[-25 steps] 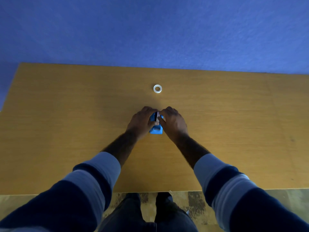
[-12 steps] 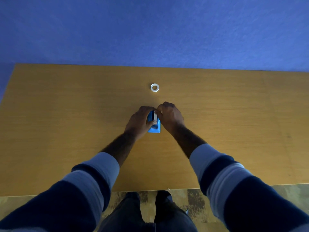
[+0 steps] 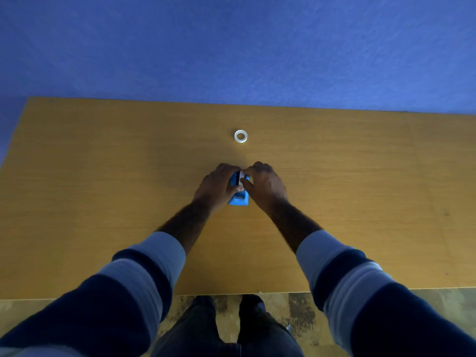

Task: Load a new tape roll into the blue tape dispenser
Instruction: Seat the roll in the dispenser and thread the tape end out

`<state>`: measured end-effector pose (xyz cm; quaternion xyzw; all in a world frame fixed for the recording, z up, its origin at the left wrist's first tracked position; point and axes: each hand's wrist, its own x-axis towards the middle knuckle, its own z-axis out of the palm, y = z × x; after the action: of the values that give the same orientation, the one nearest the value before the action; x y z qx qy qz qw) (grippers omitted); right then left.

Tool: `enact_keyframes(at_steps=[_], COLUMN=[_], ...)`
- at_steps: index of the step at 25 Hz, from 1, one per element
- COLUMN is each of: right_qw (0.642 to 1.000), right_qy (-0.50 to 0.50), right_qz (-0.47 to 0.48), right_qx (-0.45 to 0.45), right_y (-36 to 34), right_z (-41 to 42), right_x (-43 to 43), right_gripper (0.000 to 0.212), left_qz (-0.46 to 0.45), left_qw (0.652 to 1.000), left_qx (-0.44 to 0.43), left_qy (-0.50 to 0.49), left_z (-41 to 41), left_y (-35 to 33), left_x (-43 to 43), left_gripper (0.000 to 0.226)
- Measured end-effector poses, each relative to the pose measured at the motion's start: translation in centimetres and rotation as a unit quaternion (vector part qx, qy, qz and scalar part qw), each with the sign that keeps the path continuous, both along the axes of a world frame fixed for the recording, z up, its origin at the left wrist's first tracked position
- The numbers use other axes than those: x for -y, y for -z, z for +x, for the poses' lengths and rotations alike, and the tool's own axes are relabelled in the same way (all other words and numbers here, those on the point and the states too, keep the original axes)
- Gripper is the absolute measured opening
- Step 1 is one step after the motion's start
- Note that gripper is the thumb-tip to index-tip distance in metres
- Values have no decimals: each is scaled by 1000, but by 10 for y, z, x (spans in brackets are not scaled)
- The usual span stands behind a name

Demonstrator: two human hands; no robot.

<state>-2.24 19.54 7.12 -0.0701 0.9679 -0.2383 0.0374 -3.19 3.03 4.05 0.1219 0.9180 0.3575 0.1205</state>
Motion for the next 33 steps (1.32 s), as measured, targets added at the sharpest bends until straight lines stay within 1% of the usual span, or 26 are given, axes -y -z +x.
enact_keyframes(at_steps=[2, 5, 7, 10, 13, 17, 23, 30, 33], right_qw=[1000, 998, 998, 999, 999, 999, 998, 999, 999], right_qy=[-9, -1, 3, 4, -13, -21, -26, -10, -15], right_qz=[4, -1, 7, 20, 45, 38, 61, 45, 44], right_qx=[21, 57, 66, 48, 5, -20, -18, 19, -11], right_y=[-2, -3, -2, 0, 2, 6, 4, 4, 6], right_z=[-8, -19, -23, -24, -14, 6, -3, -13, -7], right_x=[-1, -2, -2, 1, 3, 1, 2, 3, 5], right_gripper=[20, 20, 18, 18, 18, 24, 22, 22, 18], left_qz=[6, 54, 68, 55, 60, 75, 66, 85, 79], left_qw=[1000, 997, 997, 998, 997, 995, 996, 994, 994], left_qx=[7, 33, 29, 23, 41, 45, 58, 57, 59], left_qy=[-2, -34, -36, -30, -41, -37, -30, -44, -43], left_z=[-1, -1, -1, -1, -3, -6, -10, -6, -7], left_y=[2, 2, 3, 5, 6, 4, 1, 2, 1], left_x=[1, 2, 1, -1, -1, -1, -2, -2, -2], left_gripper=[48, 60, 58, 50, 46, 38, 39, 46, 44])
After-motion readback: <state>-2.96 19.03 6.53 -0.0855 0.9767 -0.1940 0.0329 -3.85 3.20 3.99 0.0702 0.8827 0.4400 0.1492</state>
